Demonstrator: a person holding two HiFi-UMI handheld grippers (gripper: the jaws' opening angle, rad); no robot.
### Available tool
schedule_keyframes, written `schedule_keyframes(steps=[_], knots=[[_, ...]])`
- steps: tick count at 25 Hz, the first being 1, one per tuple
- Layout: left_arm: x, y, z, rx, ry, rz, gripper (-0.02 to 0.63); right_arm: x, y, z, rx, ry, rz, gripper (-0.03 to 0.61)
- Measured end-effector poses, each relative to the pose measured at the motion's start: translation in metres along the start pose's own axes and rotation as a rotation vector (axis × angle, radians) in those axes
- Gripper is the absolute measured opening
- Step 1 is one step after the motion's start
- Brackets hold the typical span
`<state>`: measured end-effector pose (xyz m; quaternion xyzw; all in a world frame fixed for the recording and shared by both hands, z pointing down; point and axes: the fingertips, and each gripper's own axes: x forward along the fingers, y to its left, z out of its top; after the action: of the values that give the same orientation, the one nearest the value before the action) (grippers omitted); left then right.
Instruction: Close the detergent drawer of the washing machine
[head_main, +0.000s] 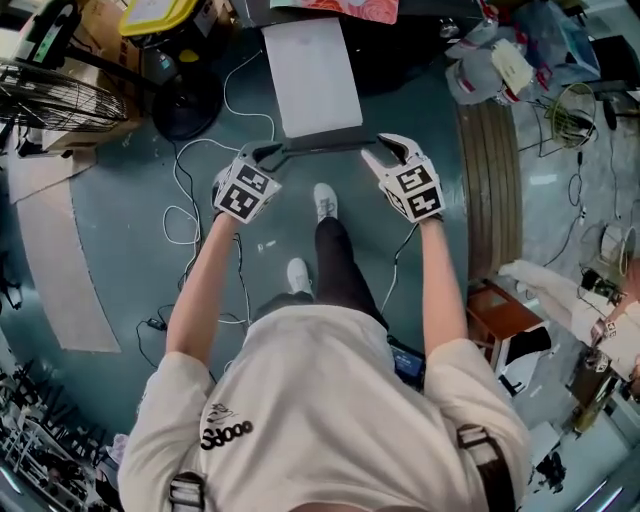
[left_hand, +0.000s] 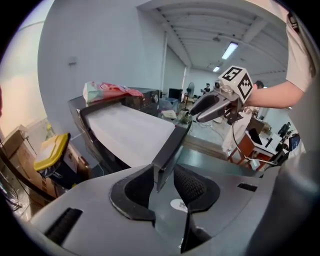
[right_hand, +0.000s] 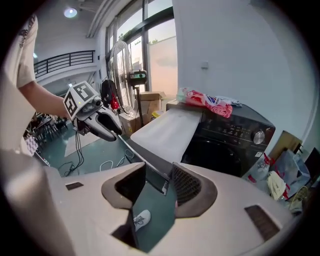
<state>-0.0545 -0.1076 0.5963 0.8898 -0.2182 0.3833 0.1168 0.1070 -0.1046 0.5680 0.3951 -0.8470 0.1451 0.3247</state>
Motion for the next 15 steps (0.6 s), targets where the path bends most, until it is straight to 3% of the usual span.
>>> schedule_keyframes(steps=[6,12,15], knots=[[0.014,0.007,-0.007,-0.078,-0.001,-0.002,0.132,0.023,-0.005,-0.023,-0.049,0.065,0.029,0.147],[0.017,0.01,-0.015,-0.157,-0.003,-0.017,0.121,0.035,-0.009,-0.03,0.013,0.049,-0.011,0.12],[0.018,0.005,-0.015,-0.191,-0.022,-0.026,0.086,0.034,-0.01,-0.033,0.039,0.036,-0.014,0.114]])
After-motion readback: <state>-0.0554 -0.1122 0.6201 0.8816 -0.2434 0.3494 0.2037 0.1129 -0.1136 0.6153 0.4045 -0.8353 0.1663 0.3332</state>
